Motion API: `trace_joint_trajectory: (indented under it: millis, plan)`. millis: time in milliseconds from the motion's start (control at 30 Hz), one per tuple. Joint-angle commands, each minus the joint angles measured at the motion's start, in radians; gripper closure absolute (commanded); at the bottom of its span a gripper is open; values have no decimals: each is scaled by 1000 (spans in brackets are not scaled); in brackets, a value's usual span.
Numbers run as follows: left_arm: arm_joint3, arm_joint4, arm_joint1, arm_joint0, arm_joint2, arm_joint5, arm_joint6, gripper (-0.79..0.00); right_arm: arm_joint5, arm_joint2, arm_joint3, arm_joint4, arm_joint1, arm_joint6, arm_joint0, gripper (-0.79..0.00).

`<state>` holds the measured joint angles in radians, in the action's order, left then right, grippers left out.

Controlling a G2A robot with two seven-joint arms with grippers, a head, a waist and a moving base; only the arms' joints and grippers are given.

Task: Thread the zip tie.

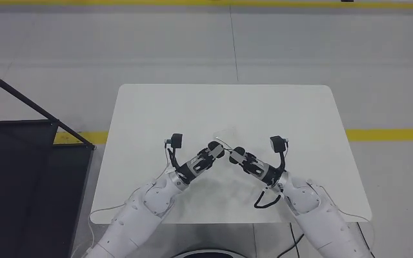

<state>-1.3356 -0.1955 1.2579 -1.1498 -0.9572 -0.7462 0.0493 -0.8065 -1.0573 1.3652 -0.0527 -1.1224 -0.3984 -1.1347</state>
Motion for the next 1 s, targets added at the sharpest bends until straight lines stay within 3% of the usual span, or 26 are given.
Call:
trace_joint_trajectory:
  millis: [0,967]
  plan:
    - [3,4,2,2,1,-1,4,-139,0,-1,1,-1,-1,-1,-1,0]
    - [27,34,27,8,-10,-11,64,-120,1,-17,5,-11,-9,-11,-10,0]
